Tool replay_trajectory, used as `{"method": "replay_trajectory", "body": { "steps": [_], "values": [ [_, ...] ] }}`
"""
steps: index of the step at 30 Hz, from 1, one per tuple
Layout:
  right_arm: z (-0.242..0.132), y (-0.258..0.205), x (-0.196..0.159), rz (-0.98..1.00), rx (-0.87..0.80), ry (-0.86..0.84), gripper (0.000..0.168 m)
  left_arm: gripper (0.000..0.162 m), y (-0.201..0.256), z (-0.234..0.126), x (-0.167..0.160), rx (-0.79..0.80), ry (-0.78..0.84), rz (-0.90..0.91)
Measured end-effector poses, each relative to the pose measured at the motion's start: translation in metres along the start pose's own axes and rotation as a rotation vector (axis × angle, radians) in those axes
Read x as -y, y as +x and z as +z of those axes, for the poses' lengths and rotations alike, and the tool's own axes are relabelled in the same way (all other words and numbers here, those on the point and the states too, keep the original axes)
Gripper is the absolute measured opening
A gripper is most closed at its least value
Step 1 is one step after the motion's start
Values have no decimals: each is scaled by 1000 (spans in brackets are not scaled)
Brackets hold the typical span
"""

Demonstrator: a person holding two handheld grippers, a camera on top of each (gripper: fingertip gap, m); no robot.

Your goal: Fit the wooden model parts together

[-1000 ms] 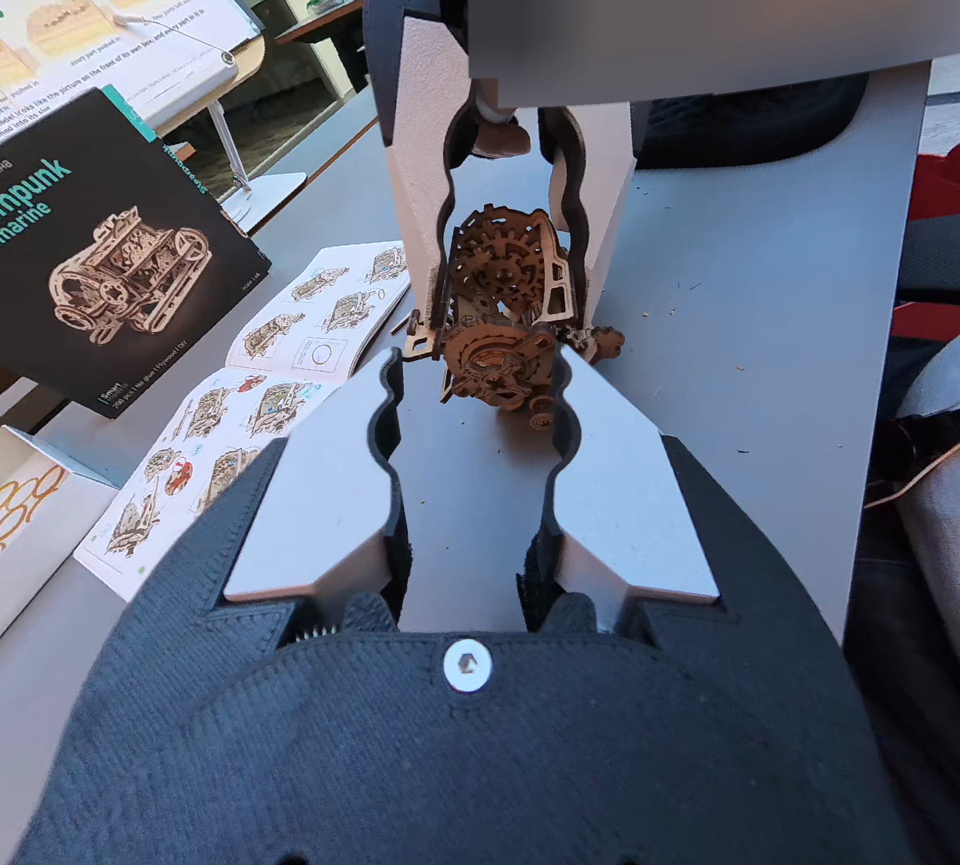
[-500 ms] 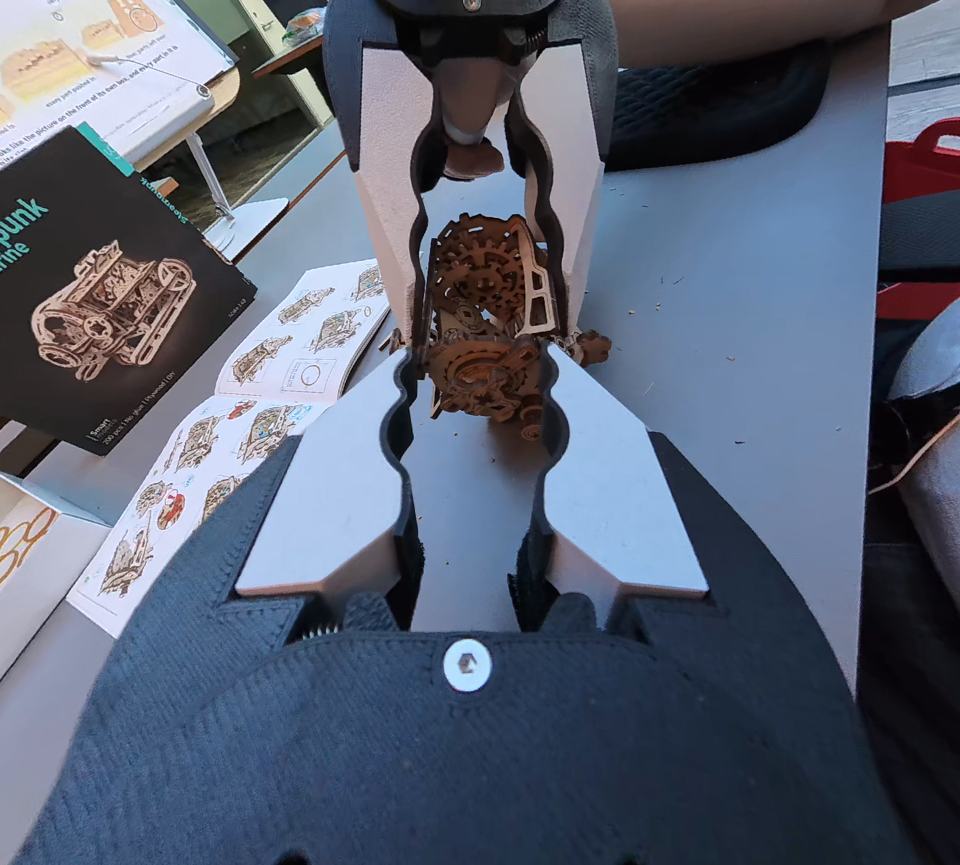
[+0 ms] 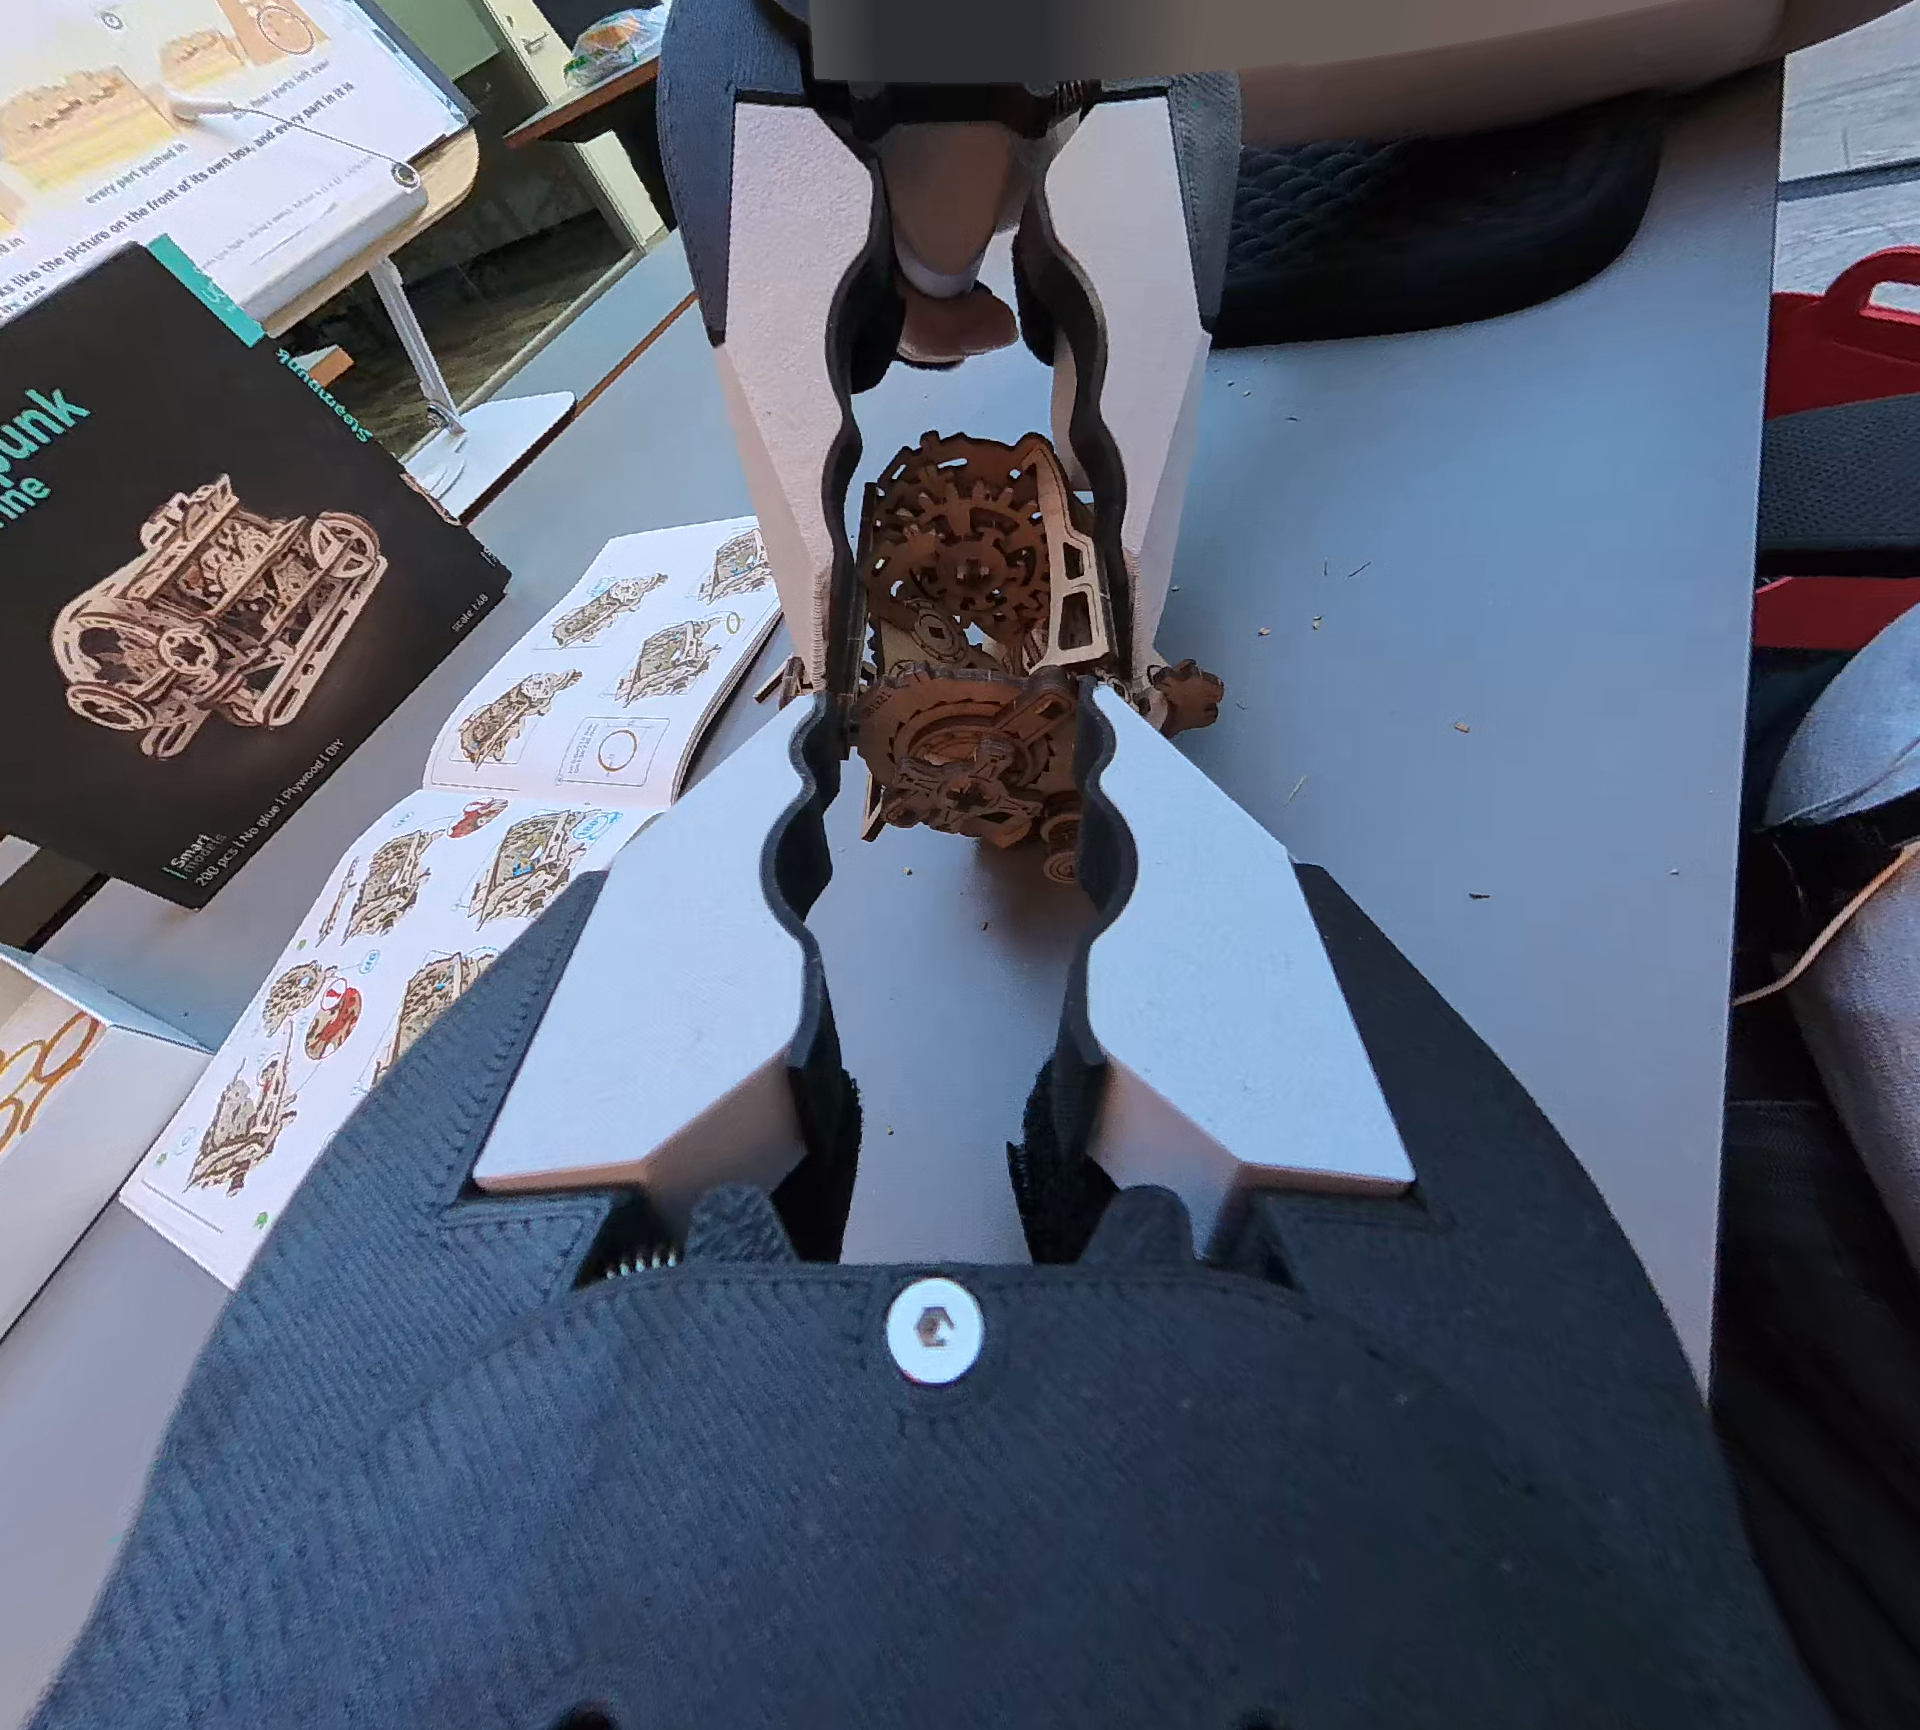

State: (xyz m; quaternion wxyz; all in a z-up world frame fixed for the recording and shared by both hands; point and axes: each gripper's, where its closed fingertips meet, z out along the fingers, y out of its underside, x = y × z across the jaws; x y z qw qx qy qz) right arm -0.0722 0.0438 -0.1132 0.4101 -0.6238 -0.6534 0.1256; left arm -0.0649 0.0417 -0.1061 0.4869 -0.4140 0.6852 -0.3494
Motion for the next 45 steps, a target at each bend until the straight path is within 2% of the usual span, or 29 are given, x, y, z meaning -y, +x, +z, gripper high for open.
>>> {"method": "replay_trajectory", "body": {
  "steps": [12, 18, 21, 23, 25, 30, 36, 45],
  "values": [
    [-2, -1, 7, 10, -5, 38, 58, 45, -4, -3, -2, 18, 15, -22],
    [-22, 16, 16, 52, -80, 106, 56, 44, -18, -5, -7, -9, -4, -232],
    [-25, 12, 17, 61, -61, 106, 37, 44, -27, -5, -10, -27, -9, -353],
    [-24, 9, 15, 104, -40, 98, 38, 44, -28, -5, -11, -58, -5, -403],
    [-21, 9, 13, 171, -10, 94, 46, 45, -26, -5, -10, -92, 3, -422],
    [-10, 7, 6, 304, 106, 76, 58, 45, -27, -3, -11, -115, -3, -423],
    [-4, 7, 0, 213, 93, -10, 49, 44, -25, -5, -11, -121, -1, -373],
    [-1, -2, -4, 112, 83, -126, 51, 45, -23, -4, -9, -93, 4, -278]
  ]
}}
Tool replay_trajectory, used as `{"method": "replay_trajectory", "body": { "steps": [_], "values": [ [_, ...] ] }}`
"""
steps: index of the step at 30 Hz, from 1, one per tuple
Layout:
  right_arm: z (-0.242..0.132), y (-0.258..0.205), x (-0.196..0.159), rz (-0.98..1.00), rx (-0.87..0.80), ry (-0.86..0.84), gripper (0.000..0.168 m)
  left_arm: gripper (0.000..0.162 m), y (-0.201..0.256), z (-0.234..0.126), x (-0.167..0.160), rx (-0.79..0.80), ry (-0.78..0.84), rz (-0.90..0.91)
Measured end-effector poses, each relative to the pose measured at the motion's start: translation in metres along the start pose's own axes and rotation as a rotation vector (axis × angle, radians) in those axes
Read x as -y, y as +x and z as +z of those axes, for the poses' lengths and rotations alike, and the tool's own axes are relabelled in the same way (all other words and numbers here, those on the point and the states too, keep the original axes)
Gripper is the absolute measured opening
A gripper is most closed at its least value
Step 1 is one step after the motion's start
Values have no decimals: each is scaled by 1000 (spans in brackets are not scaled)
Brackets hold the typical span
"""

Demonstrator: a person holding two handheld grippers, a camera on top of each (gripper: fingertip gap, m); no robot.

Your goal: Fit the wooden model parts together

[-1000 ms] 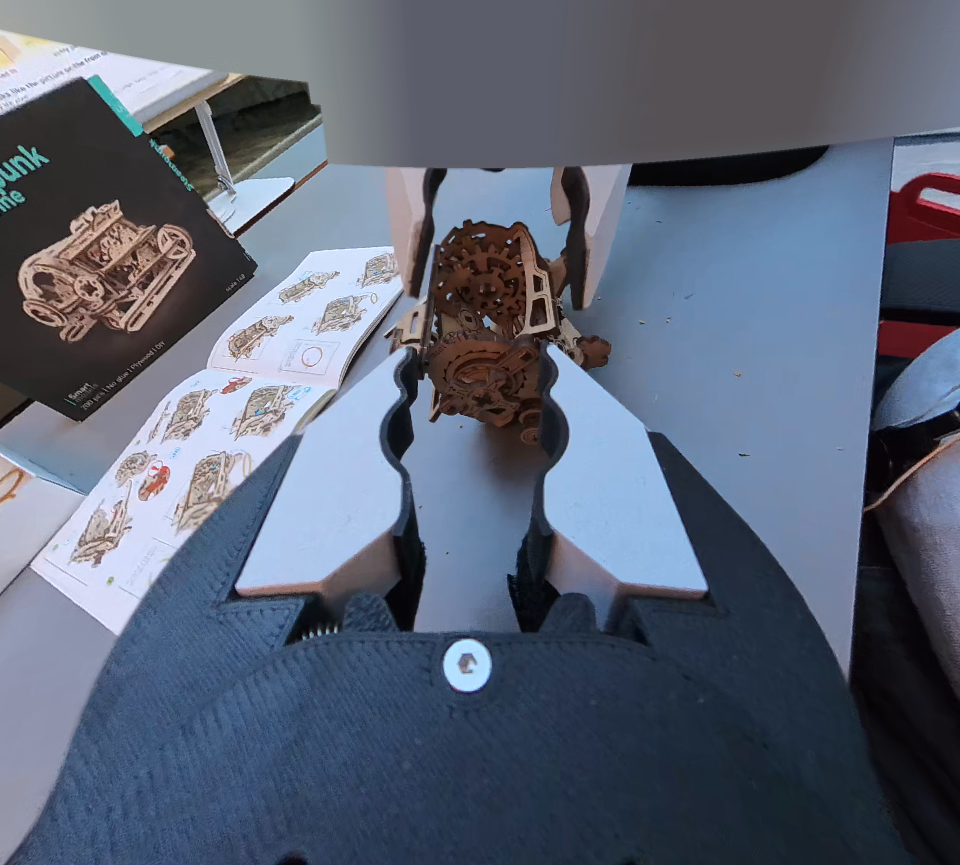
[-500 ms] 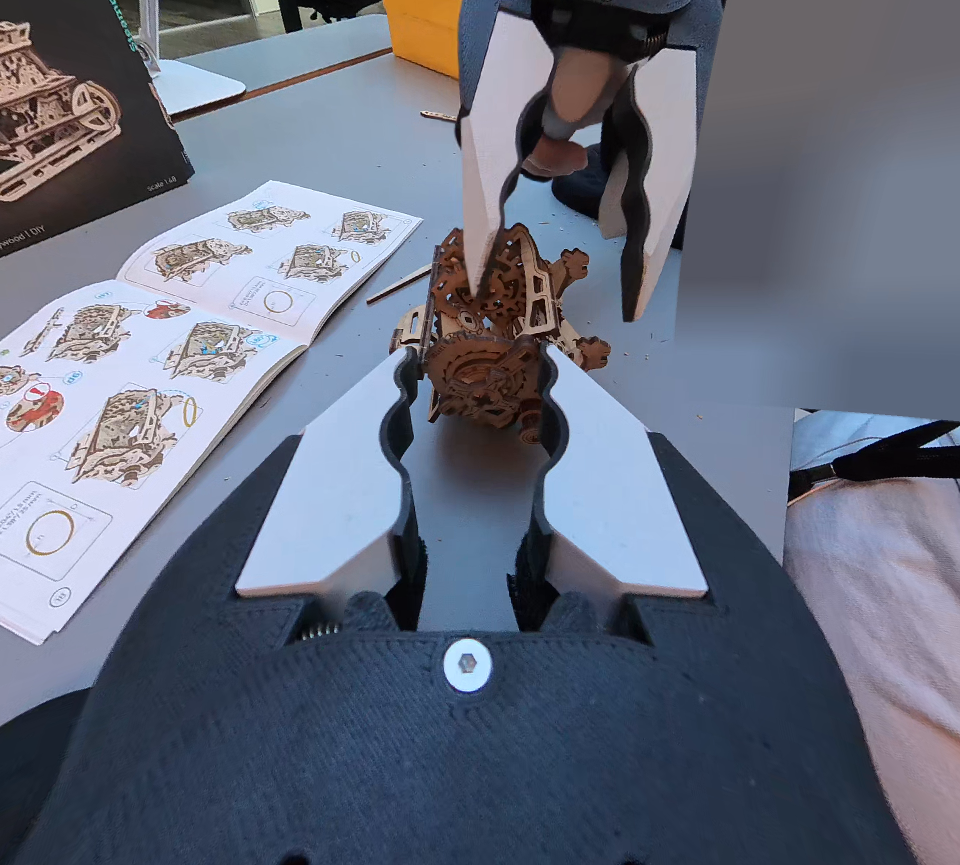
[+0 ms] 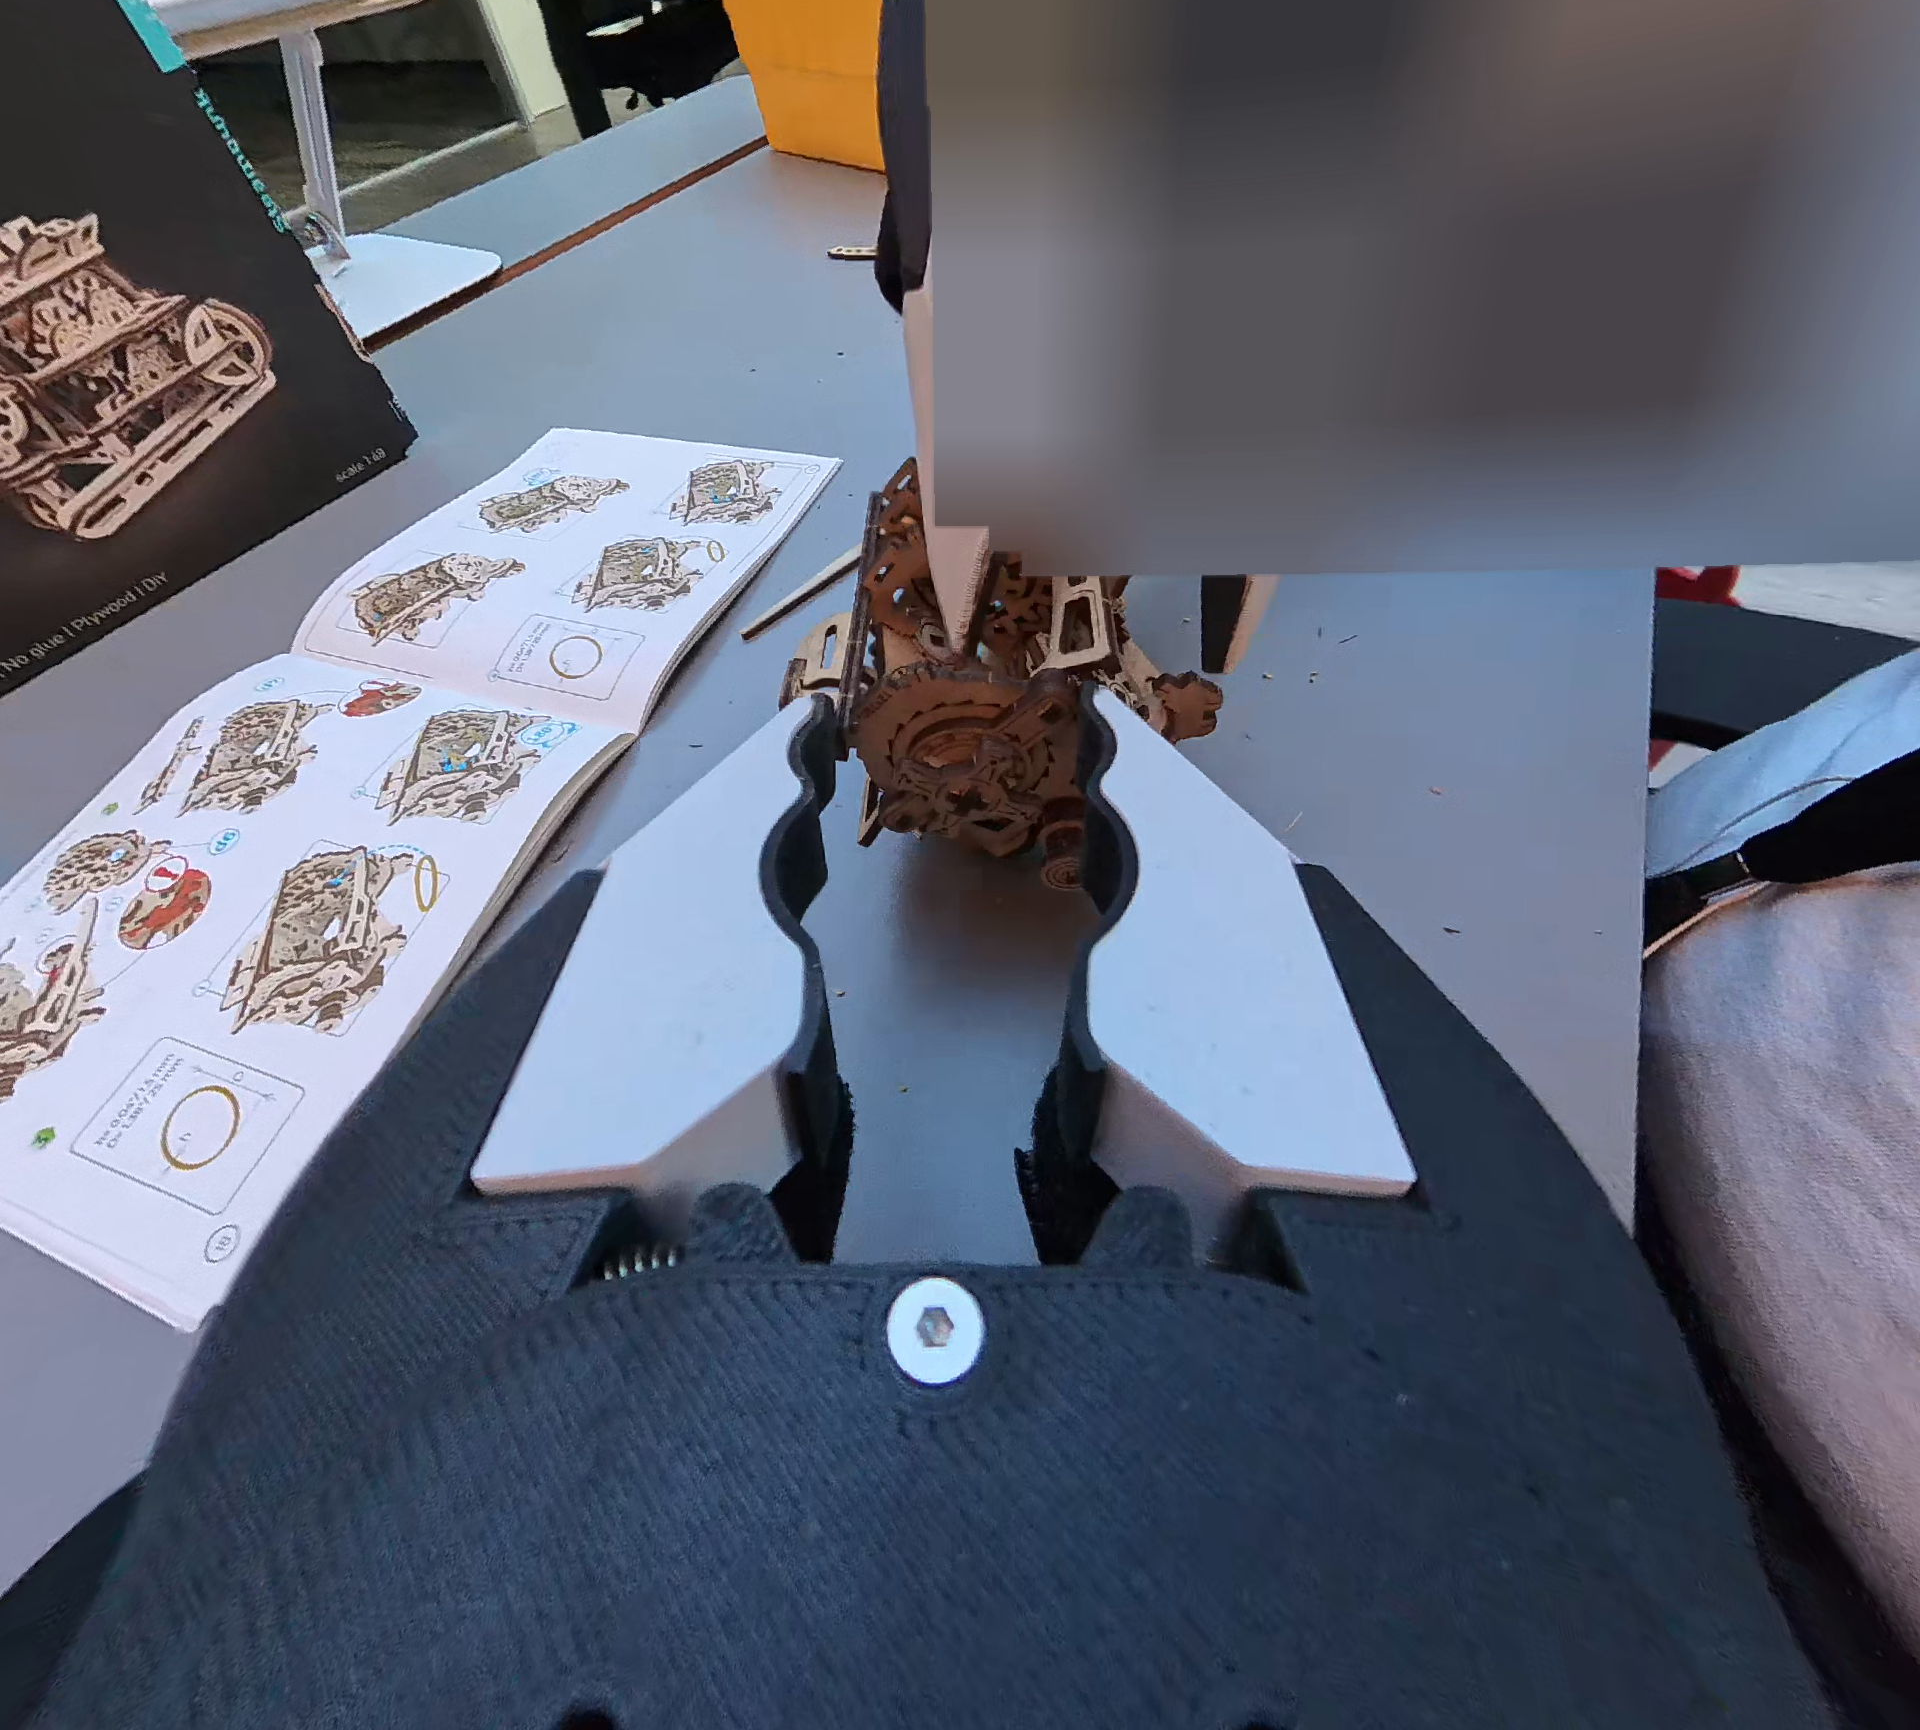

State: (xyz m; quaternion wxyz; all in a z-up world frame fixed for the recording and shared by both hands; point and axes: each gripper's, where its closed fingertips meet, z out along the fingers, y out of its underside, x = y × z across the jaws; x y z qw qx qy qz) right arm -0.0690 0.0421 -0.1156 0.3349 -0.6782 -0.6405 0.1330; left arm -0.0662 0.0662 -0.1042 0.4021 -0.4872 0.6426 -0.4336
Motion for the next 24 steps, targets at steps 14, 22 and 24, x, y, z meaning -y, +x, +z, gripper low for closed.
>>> {"method": "replay_trajectory", "body": {
  "steps": [14, 22, 24],
  "values": [
    [-1, -2, 1, -30, -22, -43, 42, 44, 0, 2, 3, 48, -17, 5],
    [-8, -5, 8, 147, 113, 43, 39, 44, 5, 1, 8, 55, -9, 133],
    [-11, -7, 13, 183, 153, 77, 39, 44, 10, 2, 10, 77, -23, 244]
  ]
}}
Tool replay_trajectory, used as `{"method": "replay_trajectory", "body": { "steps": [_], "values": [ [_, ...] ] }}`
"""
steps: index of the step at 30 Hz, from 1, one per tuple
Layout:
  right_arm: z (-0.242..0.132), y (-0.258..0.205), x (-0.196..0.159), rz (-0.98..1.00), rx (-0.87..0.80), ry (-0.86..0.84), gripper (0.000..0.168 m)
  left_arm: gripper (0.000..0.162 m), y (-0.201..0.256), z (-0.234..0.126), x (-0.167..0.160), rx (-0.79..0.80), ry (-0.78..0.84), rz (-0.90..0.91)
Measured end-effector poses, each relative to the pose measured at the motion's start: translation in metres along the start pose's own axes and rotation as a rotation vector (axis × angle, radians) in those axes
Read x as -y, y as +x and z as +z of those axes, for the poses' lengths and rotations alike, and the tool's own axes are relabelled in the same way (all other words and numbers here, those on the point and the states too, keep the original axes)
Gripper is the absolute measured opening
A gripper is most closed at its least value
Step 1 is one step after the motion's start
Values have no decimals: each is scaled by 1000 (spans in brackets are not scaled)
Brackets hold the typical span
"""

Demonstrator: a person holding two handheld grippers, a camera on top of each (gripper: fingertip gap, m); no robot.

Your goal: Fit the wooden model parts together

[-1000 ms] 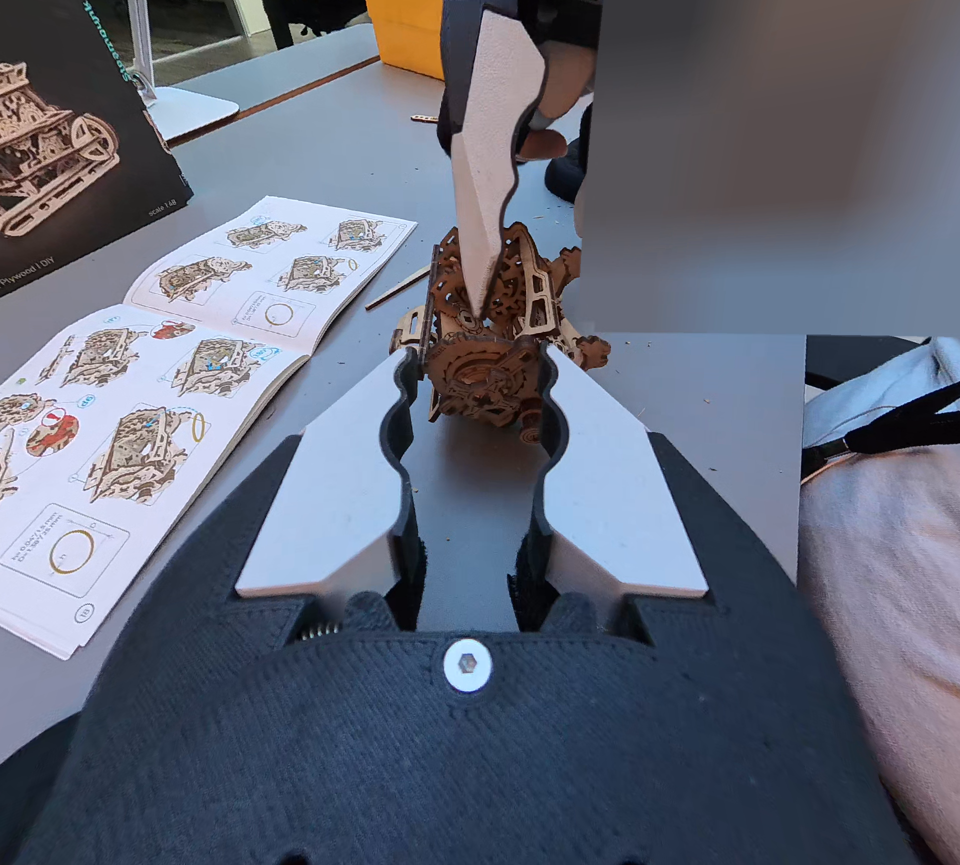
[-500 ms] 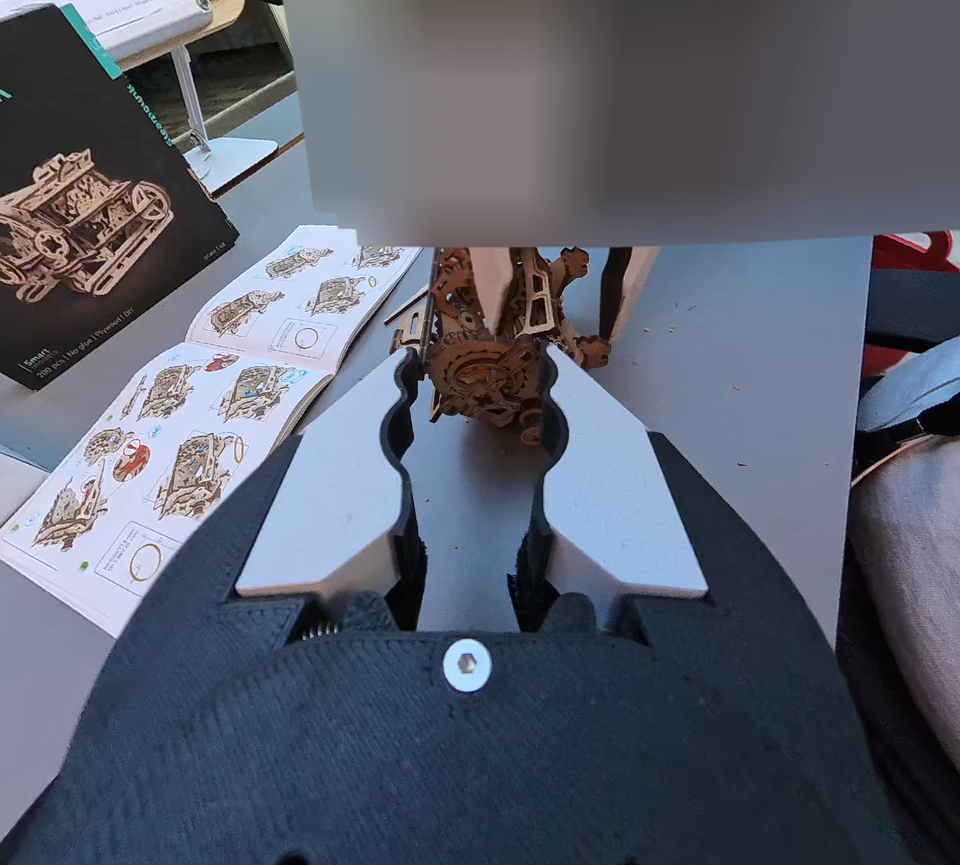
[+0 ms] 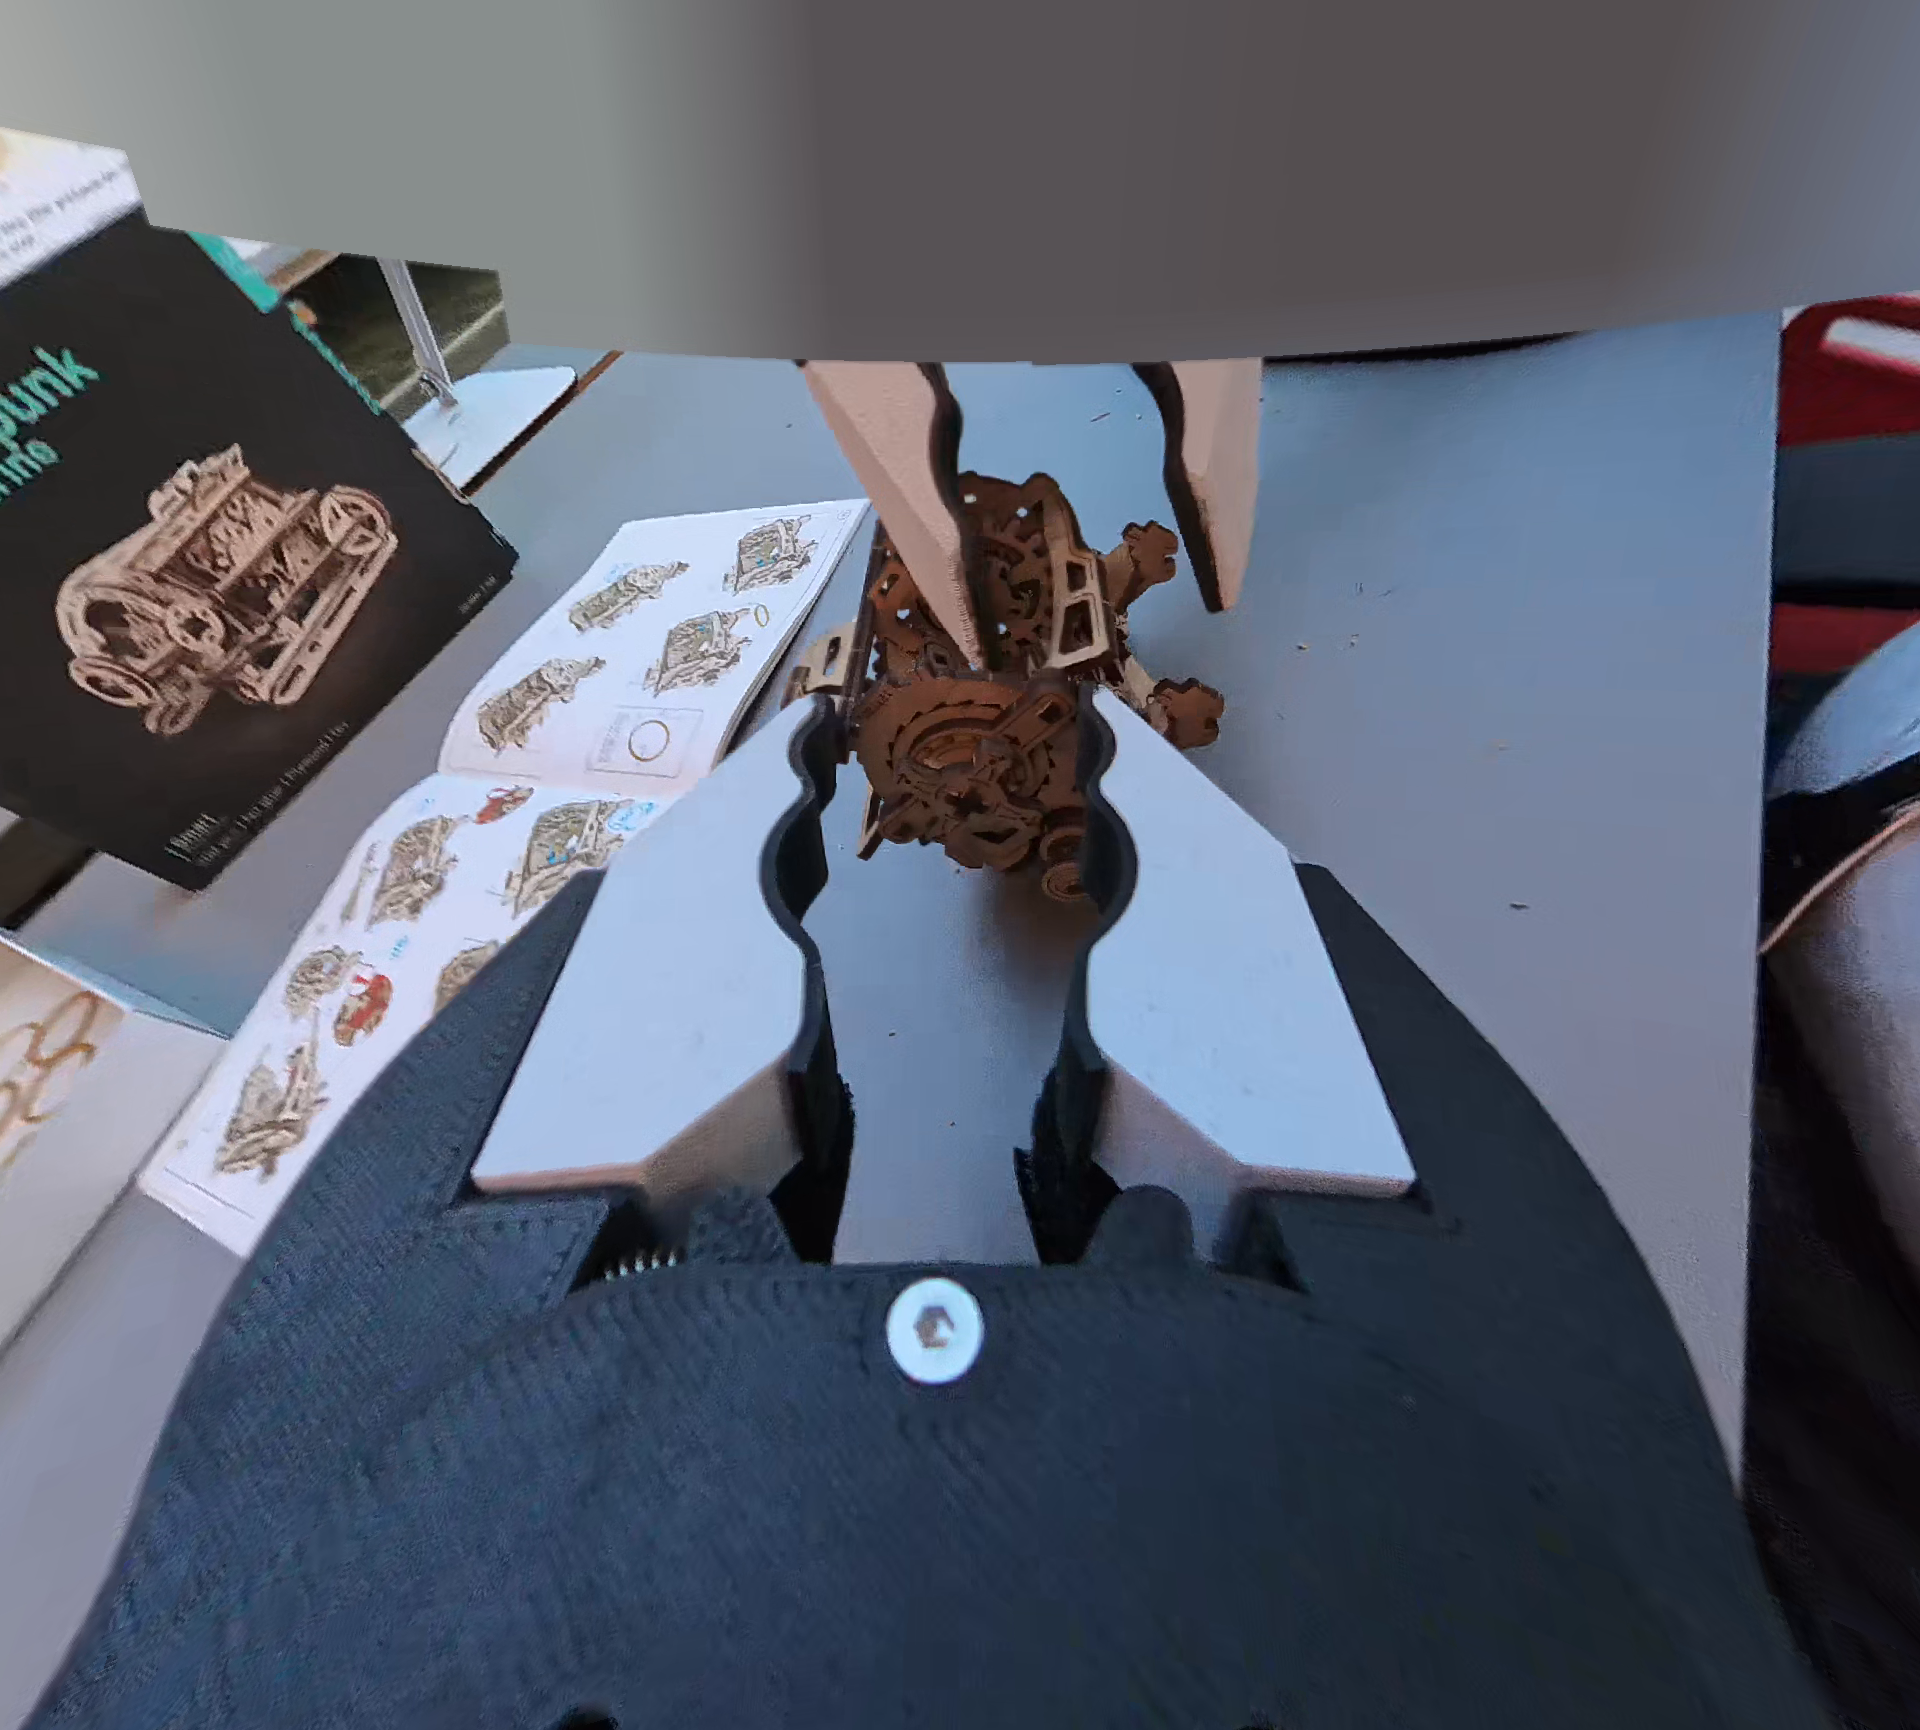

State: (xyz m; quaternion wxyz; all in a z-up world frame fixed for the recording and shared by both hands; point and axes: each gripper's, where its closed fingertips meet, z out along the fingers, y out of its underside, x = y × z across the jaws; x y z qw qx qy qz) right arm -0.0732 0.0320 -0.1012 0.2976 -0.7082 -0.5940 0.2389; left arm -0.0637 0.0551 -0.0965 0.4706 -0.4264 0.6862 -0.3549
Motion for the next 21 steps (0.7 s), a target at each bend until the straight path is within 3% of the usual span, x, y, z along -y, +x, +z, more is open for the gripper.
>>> {"method": "replay_trajectory", "body": {
  "steps": [5, 10, 13, 15, 21],
  "values": [
    [2, 4, -7, -1, -44, -83, 30, 44, 2, 4, -3, 45, -47, 84],
    [4, 3, -5, 22, -72, -105, 33, 44, 5, 1, 1, 103, -38, 196],
    [7, -1, -8, 50, -61, -149, 39, 29, 11, -1, 6, 151, -20, 346],
    [11, -3, -11, 23, -69, -176, 39, 29, 14, 1, 6, 177, -20, 411],
    [12, 2, -15, 60, -86, -181, 36, 28, 12, 1, 2, 174, -14, 340]
  ]
}}
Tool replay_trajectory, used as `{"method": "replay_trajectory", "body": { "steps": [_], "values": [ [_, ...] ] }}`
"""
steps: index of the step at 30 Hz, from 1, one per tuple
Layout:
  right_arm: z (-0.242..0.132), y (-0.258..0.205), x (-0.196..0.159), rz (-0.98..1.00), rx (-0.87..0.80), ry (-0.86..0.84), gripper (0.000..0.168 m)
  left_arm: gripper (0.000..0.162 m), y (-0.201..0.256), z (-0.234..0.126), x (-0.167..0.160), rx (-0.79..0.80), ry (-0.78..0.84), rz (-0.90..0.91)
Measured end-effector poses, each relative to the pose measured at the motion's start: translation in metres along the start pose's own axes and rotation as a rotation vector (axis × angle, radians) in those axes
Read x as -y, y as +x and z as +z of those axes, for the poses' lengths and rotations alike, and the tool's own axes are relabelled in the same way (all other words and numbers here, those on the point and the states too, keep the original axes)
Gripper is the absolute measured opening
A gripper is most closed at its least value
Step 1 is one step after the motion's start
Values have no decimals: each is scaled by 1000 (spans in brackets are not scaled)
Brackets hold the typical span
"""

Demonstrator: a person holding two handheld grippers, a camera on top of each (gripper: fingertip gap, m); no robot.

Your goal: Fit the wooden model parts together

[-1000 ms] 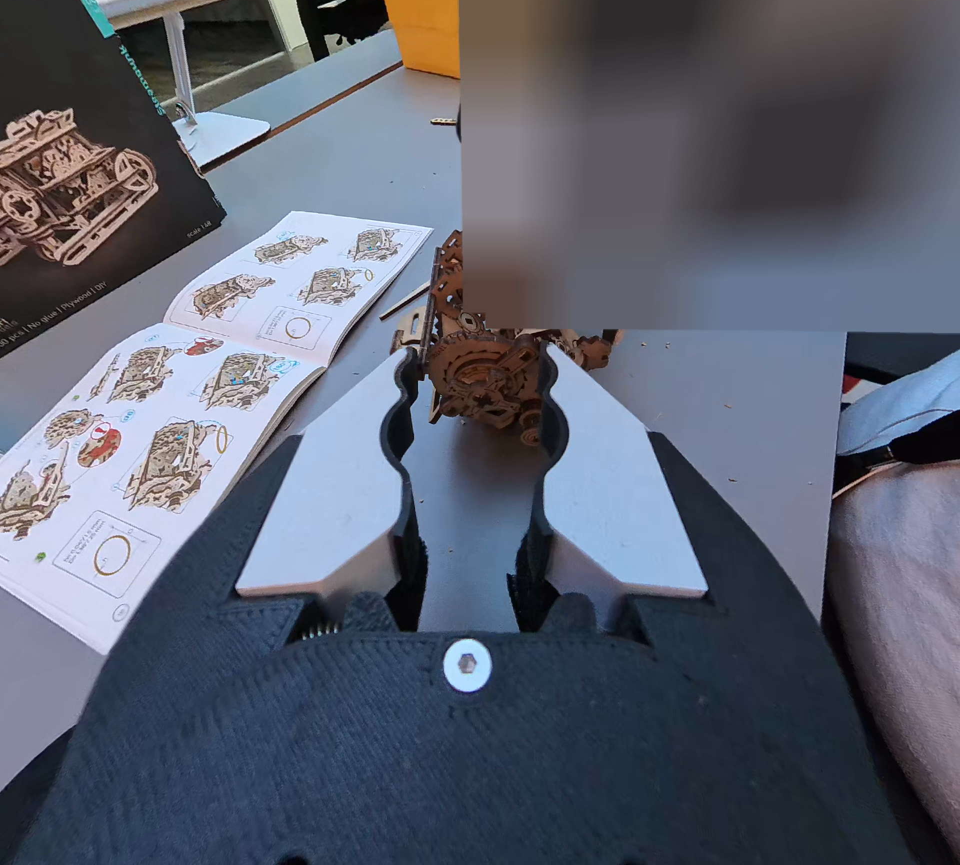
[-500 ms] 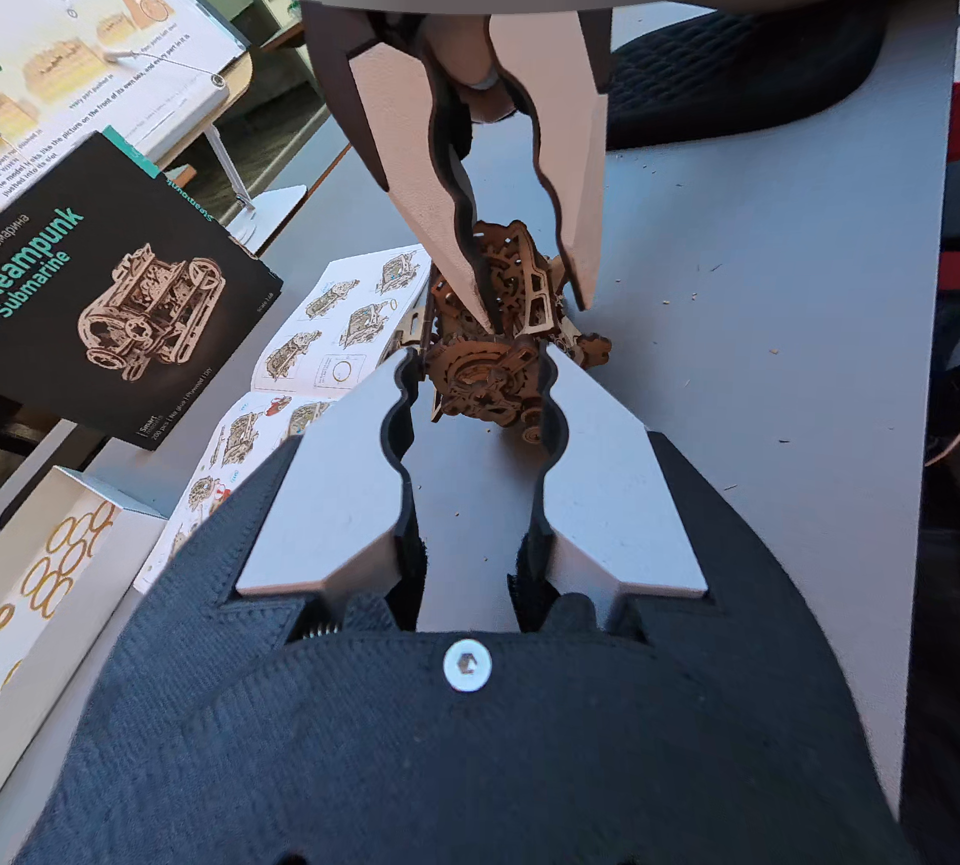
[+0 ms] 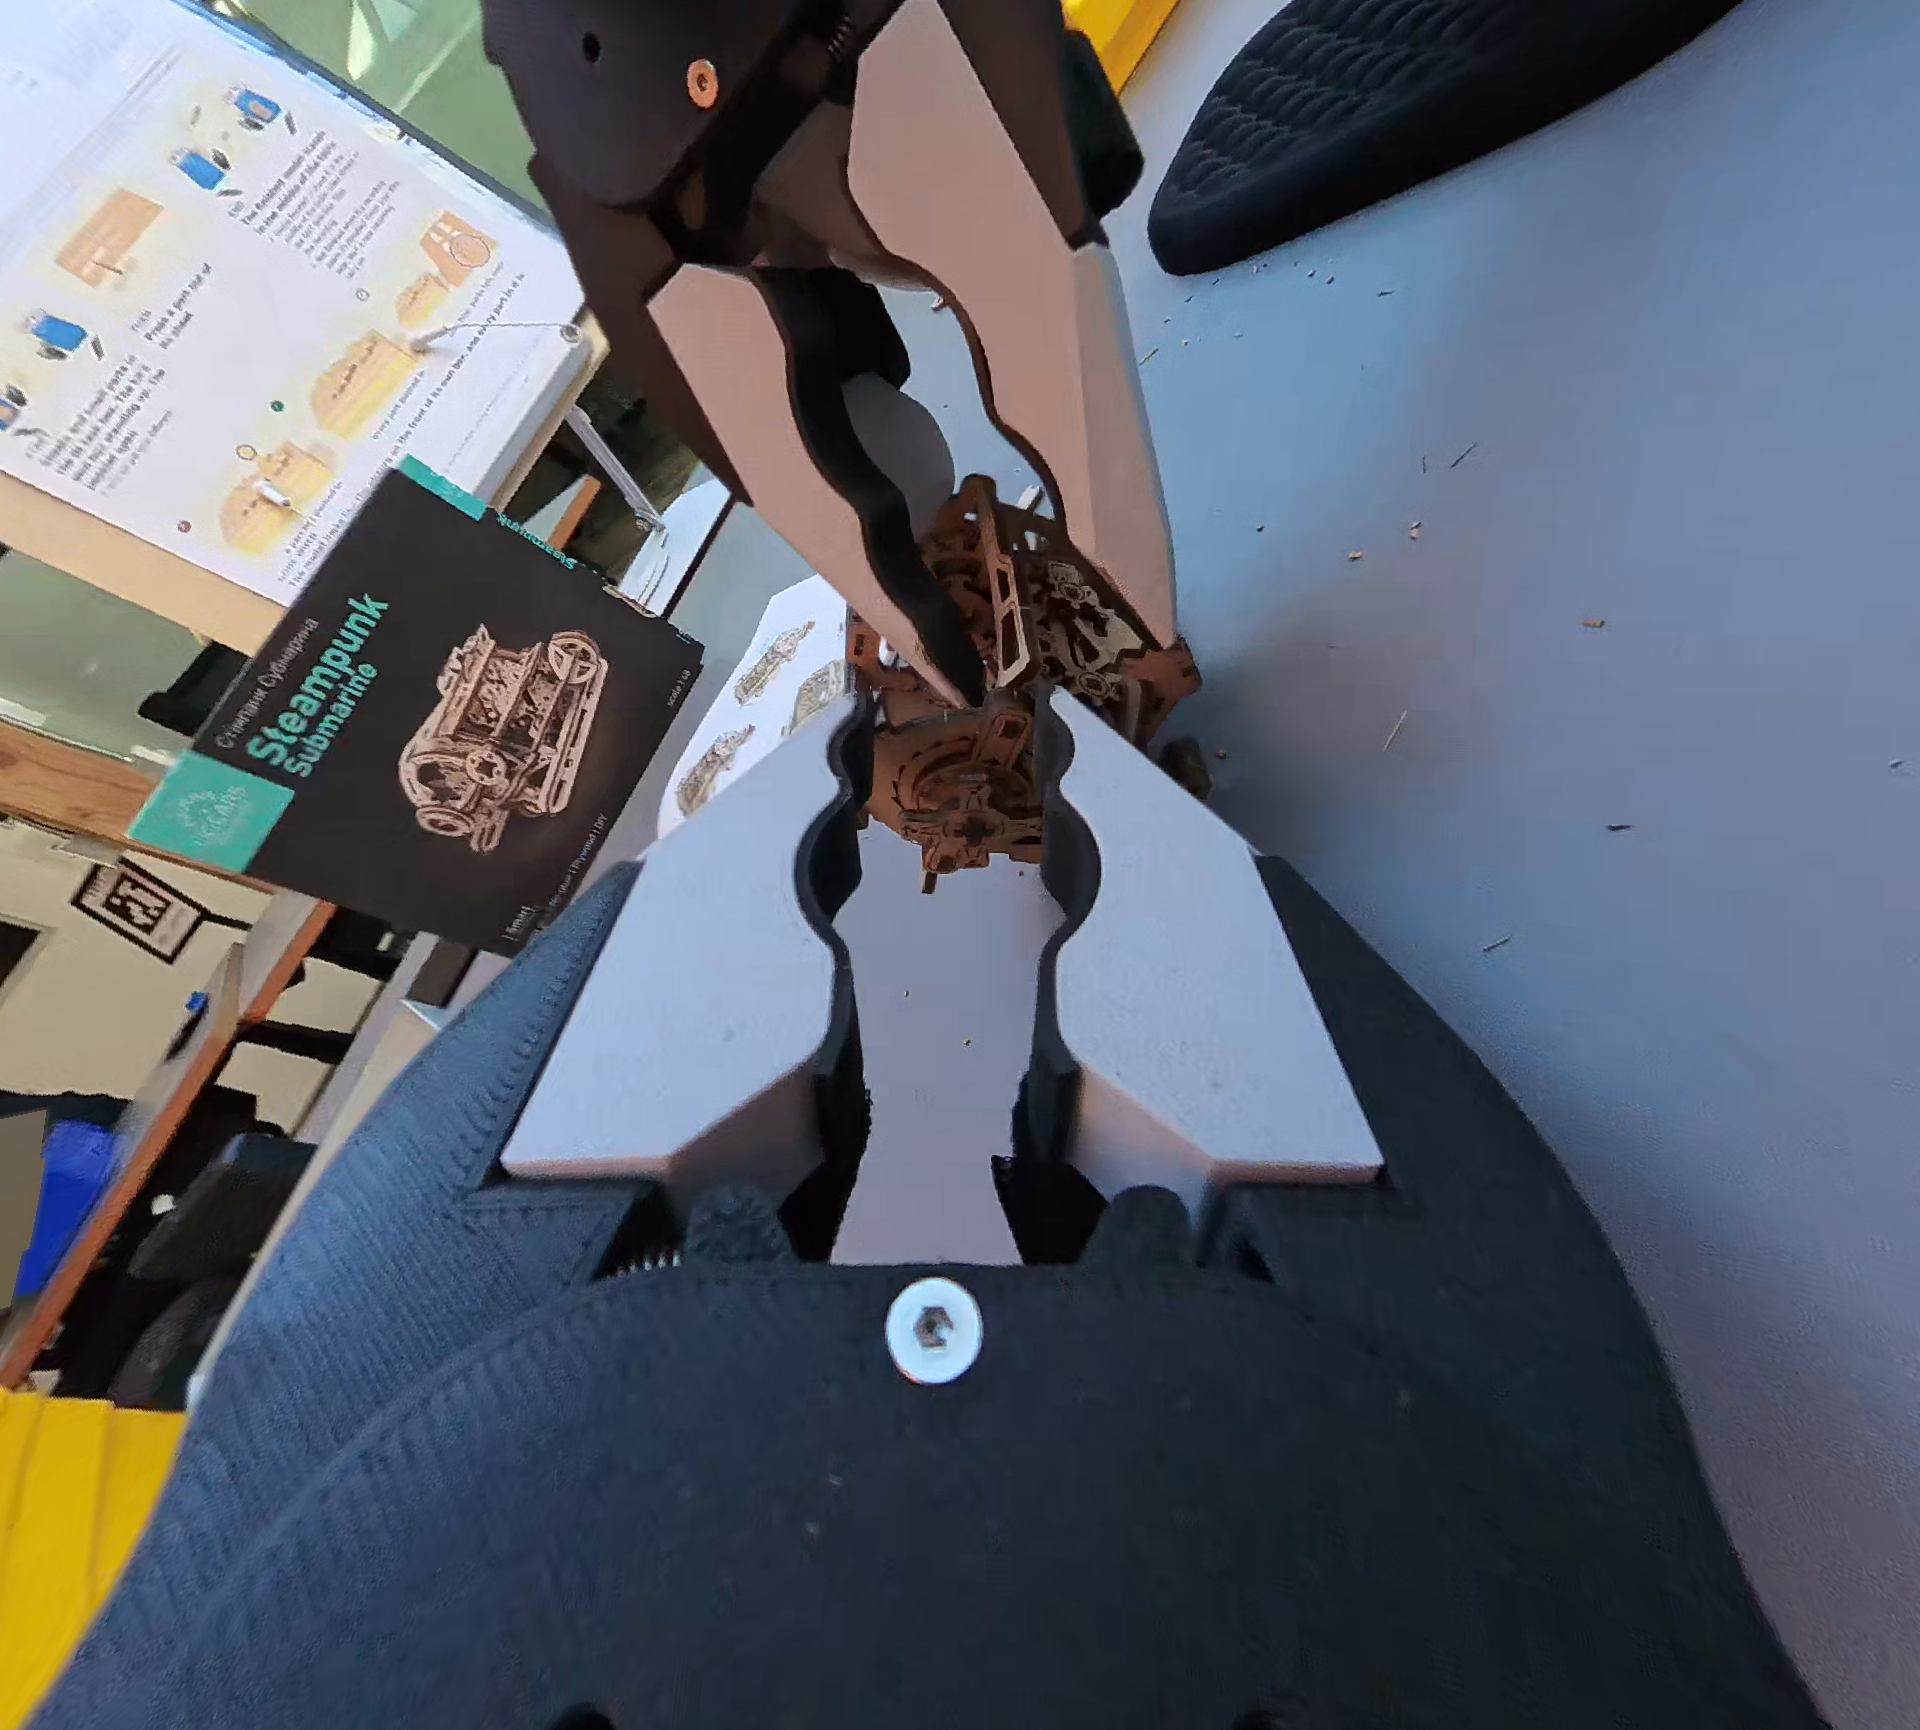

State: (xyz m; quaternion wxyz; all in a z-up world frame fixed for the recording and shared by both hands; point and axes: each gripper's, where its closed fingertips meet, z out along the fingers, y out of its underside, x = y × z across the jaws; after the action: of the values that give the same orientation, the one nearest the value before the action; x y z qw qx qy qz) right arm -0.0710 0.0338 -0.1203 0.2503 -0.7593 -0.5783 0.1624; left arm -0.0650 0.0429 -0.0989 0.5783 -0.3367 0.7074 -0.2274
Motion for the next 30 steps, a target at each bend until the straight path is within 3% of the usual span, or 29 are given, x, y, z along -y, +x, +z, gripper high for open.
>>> {"method": "replay_trajectory", "body": {
  "steps": [9, 15, 20, 24, 30],
  "values": [
    [-4, 5, -2, 44, 15, 13, 28, 38, -8, -2, -6, -67, -4, -200],
    [-4, -2, -4, 45, 25, 0, 33, 36, 4, -2, -14, -91, -79, -131],
    [-6, -1, -6, 65, -51, 19, 40, 50, 2, -12, 2, -94, -23, -391],
    [-14, 5, -7, -6, -173, 68, 43, 55, -8, -9, 8, -60, -7, -591],
    [-29, -1, -6, -291, -337, 168, 56, 60, -5, 3, 0, -71, -28, -490]
  ]
}}
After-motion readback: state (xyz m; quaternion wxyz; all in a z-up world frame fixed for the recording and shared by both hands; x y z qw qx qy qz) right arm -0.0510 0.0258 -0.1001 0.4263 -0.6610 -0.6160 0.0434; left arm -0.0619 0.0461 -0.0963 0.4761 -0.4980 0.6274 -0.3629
